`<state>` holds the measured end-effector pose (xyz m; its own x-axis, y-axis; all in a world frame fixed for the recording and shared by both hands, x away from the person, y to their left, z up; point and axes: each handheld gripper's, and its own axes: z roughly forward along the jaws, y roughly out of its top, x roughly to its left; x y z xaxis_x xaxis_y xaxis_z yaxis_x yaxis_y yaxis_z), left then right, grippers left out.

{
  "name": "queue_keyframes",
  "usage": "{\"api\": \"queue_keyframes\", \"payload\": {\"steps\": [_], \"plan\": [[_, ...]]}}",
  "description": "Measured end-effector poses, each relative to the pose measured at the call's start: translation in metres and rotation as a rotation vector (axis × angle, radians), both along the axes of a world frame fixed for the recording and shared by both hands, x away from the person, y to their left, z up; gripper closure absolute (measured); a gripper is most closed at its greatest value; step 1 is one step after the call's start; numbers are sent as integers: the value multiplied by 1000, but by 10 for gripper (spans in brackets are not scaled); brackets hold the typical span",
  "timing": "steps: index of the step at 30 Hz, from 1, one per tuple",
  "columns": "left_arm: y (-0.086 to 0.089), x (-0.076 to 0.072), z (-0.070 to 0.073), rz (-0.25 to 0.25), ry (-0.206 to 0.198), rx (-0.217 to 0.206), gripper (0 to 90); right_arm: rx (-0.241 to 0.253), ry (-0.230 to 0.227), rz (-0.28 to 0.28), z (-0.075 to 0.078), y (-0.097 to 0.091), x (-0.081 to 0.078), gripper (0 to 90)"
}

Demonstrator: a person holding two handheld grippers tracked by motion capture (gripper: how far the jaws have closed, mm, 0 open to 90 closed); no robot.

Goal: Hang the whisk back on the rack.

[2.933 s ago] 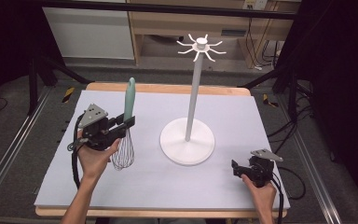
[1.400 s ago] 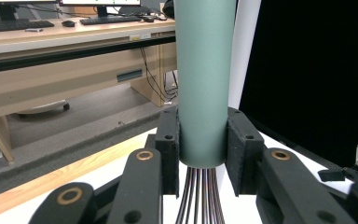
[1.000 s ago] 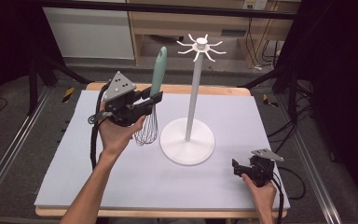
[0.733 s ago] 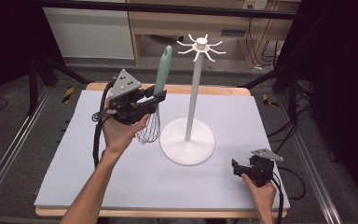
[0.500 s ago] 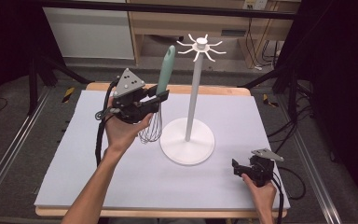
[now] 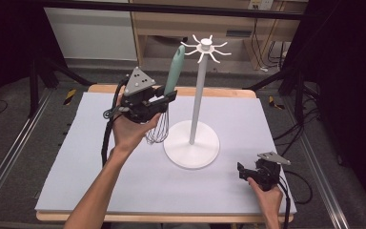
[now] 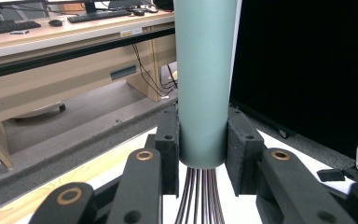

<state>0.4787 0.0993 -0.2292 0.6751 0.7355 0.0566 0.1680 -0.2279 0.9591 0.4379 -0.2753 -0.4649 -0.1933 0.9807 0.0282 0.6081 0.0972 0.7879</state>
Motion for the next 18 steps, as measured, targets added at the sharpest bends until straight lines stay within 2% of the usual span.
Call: {"api": "queue_keyframes", "payload": {"steps": [7,18], "plan": [[-6,3,1,-3,3,13,686,2,-3,1,0,0,0,75],[-13,11,-2,-1,10,9,686,2,-6,2,0,0,0,75]]}}
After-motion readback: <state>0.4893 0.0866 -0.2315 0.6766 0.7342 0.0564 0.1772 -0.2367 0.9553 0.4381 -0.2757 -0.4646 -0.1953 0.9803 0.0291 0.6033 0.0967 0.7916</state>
